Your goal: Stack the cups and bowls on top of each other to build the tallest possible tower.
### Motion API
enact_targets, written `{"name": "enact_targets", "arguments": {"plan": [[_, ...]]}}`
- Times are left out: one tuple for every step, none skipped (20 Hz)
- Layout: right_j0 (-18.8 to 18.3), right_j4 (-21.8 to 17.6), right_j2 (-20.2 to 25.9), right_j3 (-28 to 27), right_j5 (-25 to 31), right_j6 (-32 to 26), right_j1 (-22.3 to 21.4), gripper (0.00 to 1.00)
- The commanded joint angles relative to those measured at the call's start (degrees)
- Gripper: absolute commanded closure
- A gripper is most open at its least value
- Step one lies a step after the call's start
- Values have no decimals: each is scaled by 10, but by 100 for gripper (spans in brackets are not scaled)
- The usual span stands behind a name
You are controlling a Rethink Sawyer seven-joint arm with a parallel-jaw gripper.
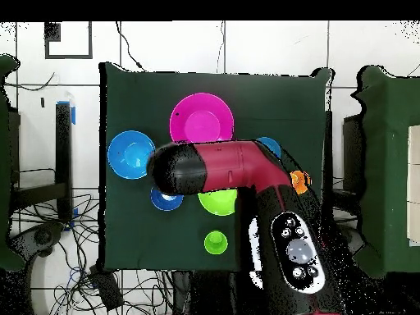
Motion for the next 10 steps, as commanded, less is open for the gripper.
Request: {"name": "enact_targets", "arguments": {"plan": [[56,39,-44,116,15,146,-51,100],[60,42,-44,125,13,143,-59,100],[60,44,-42,134,9,139,-65,100],[60,46,-40,143,4,134,-71,100],[61,48,-39,151,-1,132,-75,100],[60,48,-34,163,-14,128,-79,100],[60,47,-32,170,-23,126,-81,100],[60,45,-31,174,-29,124,-82,100],[60,42,-29,179,-36,122,-83,100],[61,40,-29,183,-41,121,-84,100]]}}
